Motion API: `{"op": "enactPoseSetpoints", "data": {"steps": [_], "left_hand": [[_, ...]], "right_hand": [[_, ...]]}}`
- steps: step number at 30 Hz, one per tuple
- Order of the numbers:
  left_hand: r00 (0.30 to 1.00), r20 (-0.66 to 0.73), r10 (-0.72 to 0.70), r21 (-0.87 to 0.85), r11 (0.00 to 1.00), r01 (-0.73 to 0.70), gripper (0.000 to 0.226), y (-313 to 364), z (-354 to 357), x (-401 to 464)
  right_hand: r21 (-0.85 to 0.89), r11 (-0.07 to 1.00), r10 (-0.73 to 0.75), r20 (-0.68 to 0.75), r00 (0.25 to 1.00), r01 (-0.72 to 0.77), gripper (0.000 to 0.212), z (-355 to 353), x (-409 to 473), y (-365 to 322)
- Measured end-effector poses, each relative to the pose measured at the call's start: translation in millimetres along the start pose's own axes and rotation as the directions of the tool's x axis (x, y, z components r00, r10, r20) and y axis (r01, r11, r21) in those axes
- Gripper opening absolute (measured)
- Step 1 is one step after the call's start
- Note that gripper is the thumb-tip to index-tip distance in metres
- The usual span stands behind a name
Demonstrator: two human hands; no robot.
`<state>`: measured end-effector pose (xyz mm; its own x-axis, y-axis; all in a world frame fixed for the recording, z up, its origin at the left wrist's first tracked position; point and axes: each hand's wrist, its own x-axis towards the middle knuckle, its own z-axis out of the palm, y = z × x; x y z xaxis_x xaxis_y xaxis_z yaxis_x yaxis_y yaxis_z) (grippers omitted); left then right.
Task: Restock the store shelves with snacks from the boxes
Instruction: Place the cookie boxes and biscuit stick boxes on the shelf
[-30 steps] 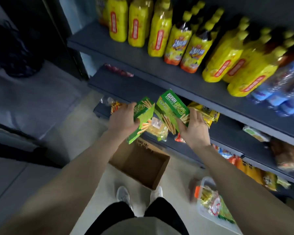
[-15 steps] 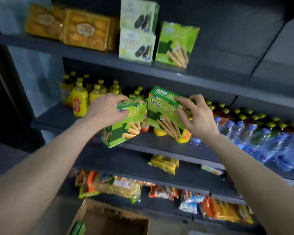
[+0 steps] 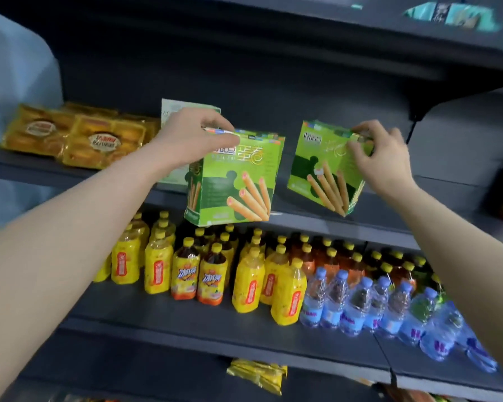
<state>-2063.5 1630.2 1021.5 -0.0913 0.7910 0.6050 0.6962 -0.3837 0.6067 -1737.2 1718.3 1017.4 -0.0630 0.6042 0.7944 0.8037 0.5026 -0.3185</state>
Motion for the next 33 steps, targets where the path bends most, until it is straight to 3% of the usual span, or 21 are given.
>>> {"op": "enactPoseSetpoints", "data": {"steps": [7,14,20,26,29,33], "left_hand": [[0.998,-0.062,-0.025,0.060,0.998,0.029,0.024,-8.3,43.7,44.3],[0.993,-0.087,-0.080,0.025,0.996,0.082,0.023,-21.1,67.9,68.0],[0.990,-0.098,-0.105,-0.011,0.995,0.104,0.022,-29.2,79.6,78.2],[0.990,-0.087,-0.112,0.003,0.994,0.113,0.024,-27.2,97.7,89.5],[0.995,-0.056,-0.086,-0.006,0.996,0.086,0.024,-18.2,111.5,96.3],[1.000,0.005,-0.027,-0.041,0.999,0.028,0.022,-1.7,134.9,104.2]], "right_hand": [[-0.036,0.991,0.131,0.121,0.984,-0.128,0.027,76.4,56.7,80.2],[-0.051,0.989,0.145,0.236,0.961,-0.136,0.033,145.8,117.0,113.4],[-0.072,0.996,0.063,0.291,0.955,-0.044,0.036,175.0,142.1,127.9],[-0.203,0.977,0.017,0.395,0.918,0.069,0.060,177.1,147.8,142.1],[-0.160,0.983,-0.024,0.357,0.934,0.087,0.066,166.9,140.5,147.9],[-0.059,0.979,-0.179,0.194,0.965,0.194,0.045,135.1,125.0,144.5]]}}
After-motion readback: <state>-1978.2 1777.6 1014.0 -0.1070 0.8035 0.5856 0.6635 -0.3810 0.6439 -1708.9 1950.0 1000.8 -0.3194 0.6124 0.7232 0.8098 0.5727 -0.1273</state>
